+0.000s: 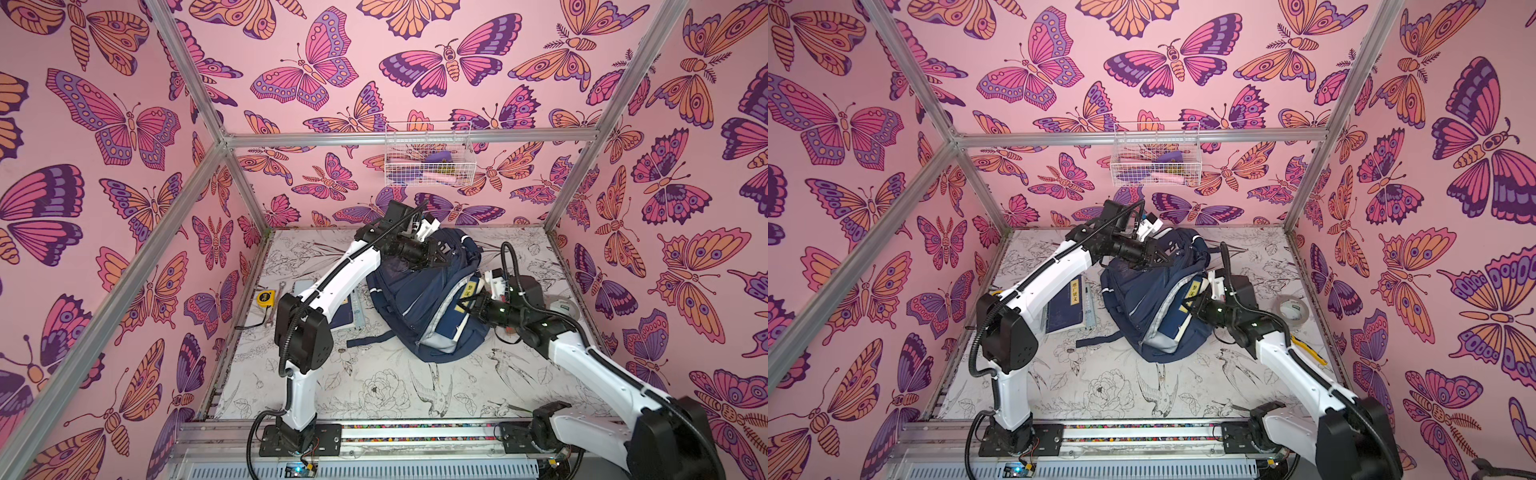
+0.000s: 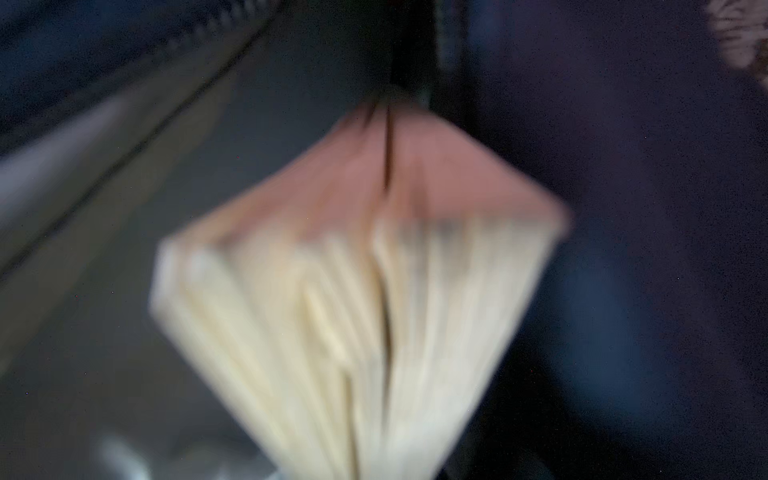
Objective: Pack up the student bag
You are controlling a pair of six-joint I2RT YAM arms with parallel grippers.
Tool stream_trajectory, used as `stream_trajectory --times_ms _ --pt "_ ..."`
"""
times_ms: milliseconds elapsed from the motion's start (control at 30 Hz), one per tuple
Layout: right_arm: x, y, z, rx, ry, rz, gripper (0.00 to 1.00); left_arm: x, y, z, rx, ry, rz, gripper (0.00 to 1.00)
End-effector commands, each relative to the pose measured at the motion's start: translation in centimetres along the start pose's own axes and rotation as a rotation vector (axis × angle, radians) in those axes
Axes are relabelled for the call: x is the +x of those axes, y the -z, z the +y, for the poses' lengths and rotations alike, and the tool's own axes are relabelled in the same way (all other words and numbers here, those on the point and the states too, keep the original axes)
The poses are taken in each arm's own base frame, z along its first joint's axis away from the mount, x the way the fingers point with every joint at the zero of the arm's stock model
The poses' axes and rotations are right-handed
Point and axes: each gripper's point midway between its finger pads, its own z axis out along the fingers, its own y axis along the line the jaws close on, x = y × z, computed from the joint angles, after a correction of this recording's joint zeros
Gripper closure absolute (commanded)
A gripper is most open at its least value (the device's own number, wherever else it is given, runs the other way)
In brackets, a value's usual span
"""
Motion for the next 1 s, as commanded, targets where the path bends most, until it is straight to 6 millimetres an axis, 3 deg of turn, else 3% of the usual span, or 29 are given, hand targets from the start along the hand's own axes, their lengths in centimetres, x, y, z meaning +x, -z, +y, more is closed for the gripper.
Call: stream_trajectory --times_ms 0,200,233,267,333,400,533,667,800,967 --pt "-4.8 -2.2 3.7 -0.124 0.055 -0.211 1.0 -0.2 1.6 -4.4 0.136 -0.065 -0.002 1.0" --pt "-4.9 -7.8 5.0 -0.139 0.077 -0.208 1.0 0.2 1.0 -4.2 0.147 -0.043 0.022 1.0" --pt "-4.8 -8.3 5.1 -0.134 0.076 -0.206 0.94 0.3 0.9 -4.2 0.149 -0.043 0.026 1.0" --pt "-4.2 -9.5 4.2 -0.104 0.067 -0.19 0.8 0.3 0.8 -4.0 0.146 -0.04 0.028 1.0" --pt "-3.7 -10.1 3.2 -0.062 0.049 -0.181 0.55 0.2 0.5 -3.5 0.138 -0.041 0.028 1.0" --pt "-3.5 -9.5 2.0 -0.002 0.033 -0.188 0.43 0.2 0.2 -2.4 0.117 -0.035 0.028 1.0" --pt "-3.5 -5.3 -0.5 0.225 0.07 -0.211 0.32 0.6 -0.8 0.3 0.071 -0.007 0.039 1.0" --pt "-3.0 0.3 -2.8 0.429 0.124 -0.188 0.25 1.5 -1.9 2.4 0.038 0.009 0.063 1.0" --pt "-2.2 6.0 -3.4 0.536 0.195 -0.161 0.25 2.8 -2.9 4.6 -0.011 0.025 0.096 1.0" --pt "-2.5 12.2 -4.2 0.69 0.246 -0.169 0.26 5.7 -4.6 5.8 -0.041 0.032 0.161 1.0"
